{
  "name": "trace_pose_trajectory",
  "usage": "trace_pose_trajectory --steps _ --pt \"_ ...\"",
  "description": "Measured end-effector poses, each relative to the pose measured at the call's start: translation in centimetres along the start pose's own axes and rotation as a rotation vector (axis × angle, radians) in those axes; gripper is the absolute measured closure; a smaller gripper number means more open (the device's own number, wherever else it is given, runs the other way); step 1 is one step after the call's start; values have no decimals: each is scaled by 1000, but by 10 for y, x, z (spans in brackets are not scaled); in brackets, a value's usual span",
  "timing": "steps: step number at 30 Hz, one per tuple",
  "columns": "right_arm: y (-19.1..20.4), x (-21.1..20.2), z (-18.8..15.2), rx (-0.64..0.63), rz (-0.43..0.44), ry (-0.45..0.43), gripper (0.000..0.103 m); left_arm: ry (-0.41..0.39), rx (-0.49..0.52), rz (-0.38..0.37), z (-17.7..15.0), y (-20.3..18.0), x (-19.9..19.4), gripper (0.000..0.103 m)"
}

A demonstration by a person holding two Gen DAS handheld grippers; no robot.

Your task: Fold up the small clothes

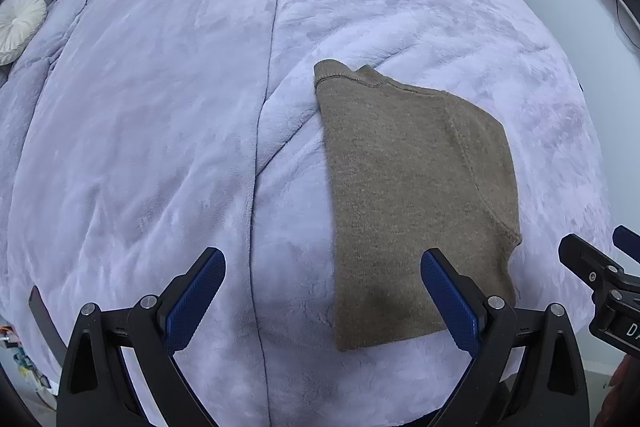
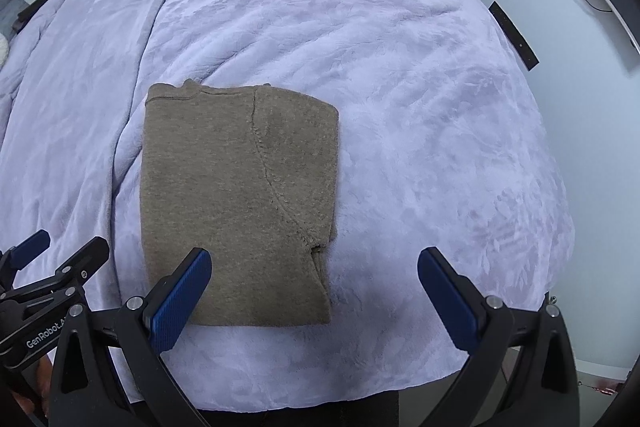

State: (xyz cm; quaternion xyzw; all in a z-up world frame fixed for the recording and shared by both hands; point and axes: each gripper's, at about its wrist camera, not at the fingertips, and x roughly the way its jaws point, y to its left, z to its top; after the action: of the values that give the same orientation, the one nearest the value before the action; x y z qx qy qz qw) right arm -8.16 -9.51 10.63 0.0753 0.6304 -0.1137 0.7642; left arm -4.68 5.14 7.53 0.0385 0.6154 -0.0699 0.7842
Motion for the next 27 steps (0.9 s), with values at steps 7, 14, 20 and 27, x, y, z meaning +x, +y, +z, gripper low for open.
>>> trace_pose_trajectory --steps 7,14,20,27 --pt "-1 7 7 -34 30 5 0 15 -21 22 -3 0 1 4" --pt "-2 16 7 -9 56 19 0 29 -18 31 -1 4 8 4" --pt "-3 23 8 -1 64 33 0 34 -3 39 2 3 12 4" --pt "-5 25 10 -1 70 37 0 42 -2 47 5 2 14 4"
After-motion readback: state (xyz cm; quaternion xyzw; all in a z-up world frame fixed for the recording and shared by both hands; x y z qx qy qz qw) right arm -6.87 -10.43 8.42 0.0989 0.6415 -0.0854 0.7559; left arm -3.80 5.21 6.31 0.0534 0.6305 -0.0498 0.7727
